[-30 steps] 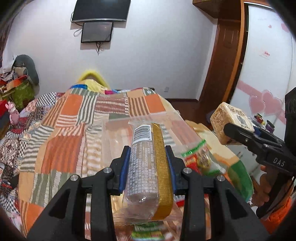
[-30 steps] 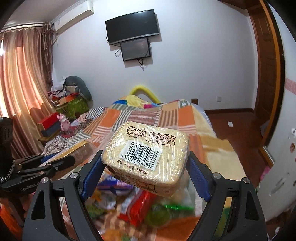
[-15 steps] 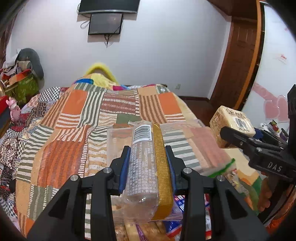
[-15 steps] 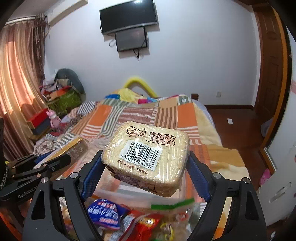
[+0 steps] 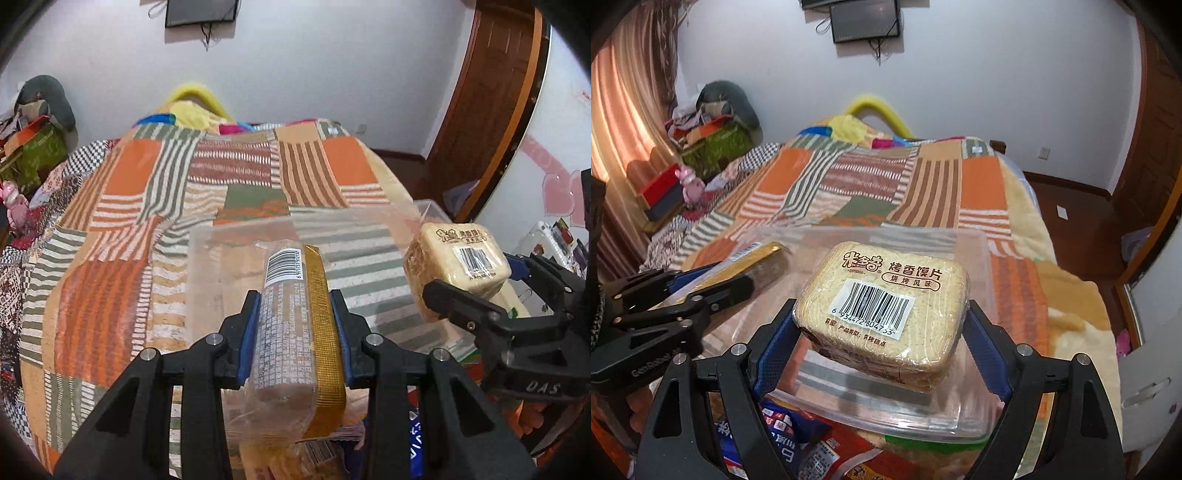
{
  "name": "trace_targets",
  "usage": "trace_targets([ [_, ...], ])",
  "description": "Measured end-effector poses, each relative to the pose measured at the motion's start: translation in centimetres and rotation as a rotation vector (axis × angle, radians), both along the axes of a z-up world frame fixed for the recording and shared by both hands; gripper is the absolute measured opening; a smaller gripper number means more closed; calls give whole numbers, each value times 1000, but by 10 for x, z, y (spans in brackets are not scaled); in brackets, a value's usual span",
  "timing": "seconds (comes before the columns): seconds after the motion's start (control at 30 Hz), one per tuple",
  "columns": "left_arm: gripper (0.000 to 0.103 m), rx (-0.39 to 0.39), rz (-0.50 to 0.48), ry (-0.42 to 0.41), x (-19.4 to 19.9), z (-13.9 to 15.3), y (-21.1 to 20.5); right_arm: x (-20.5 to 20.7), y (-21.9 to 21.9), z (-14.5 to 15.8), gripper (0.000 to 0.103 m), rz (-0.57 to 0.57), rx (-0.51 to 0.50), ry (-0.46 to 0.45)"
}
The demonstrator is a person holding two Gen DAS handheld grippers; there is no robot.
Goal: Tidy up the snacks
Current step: 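Lower the wafer roll into the clear box with the left tool while the right tool places the bread pack, then grasp the puffed snack bag with the left tool while the right tool grasps the clear snack bag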
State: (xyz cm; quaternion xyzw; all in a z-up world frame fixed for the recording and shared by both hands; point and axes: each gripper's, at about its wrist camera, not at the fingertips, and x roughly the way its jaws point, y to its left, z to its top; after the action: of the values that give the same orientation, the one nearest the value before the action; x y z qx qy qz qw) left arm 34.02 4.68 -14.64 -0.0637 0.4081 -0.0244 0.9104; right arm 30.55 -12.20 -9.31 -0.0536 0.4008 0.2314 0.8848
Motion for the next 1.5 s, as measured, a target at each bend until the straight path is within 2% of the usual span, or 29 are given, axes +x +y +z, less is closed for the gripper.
trace_targets([
  [0.1,37,13,-7,23,2,-5,-3,5,3,-3,85,1,-20,15],
  [0.17,37,33,-10,5,-2,-2,-5,6,3,-4,85,-9,-24,18],
  [0.3,41,35,-20,-42,-16,15,-5,3,-1,5,86,-22,-26,-17],
  [0.47,42,33,-22,-84,-40,41,-1,-12,-14,26,87,-25,23,-55],
  [0.57,50,38,-25,-115,-60,55,0,-27,-22,39,87,-23,46,-86],
  [0.73,56,48,-30,-130,-92,61,6,-51,-37,51,87,-18,85,-122],
  [0.9,59,53,-22,-98,-118,49,16,-66,-47,50,87,-26,86,-138],
  [1.27,60,49,30,51,-166,-13,45,-82,-69,18,87,-74,39,-75],
  [1.5,60,-20,41,139,-181,-47,55,-82,-82,-10,87,-117,13,-9],
])
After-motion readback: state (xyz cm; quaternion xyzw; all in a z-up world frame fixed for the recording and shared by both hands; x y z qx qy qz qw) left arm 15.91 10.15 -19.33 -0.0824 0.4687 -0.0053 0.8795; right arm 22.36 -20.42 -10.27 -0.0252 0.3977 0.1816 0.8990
